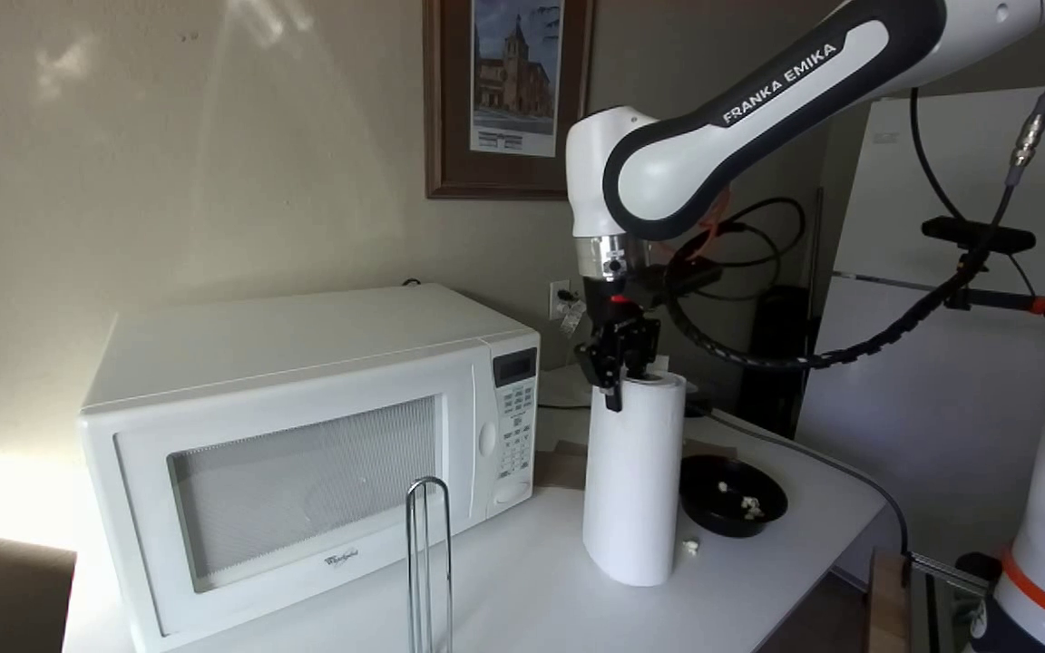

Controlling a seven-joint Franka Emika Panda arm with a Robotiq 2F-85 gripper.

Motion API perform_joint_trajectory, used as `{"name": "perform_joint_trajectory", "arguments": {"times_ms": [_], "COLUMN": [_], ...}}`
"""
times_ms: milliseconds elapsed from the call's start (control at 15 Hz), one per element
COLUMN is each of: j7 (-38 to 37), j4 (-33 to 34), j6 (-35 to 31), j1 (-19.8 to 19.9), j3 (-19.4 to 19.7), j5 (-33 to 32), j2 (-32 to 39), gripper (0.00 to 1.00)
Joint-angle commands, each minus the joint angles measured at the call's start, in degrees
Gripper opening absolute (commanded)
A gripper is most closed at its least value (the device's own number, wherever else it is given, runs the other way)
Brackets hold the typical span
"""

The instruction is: Put the paper roll upright

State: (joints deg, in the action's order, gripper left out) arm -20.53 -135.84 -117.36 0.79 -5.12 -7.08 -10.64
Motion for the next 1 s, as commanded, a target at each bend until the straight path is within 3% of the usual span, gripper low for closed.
{"name": "perform_joint_trajectory", "arguments": {"times_ms": [0, 200, 933], "j7": [-1.8, -1.7, 2.1], "j4": [-0.9, -0.6, 0.6], "j6": [-0.4, 0.5, 1.5], "j1": [-0.6, -0.6, -0.5], "j3": [-0.4, -0.5, -0.6], "j5": [-2.0, -2.5, -1.1], "j2": [-1.0, -2.4, -13.5], "gripper": [0.77, 0.98, 1.00]}}
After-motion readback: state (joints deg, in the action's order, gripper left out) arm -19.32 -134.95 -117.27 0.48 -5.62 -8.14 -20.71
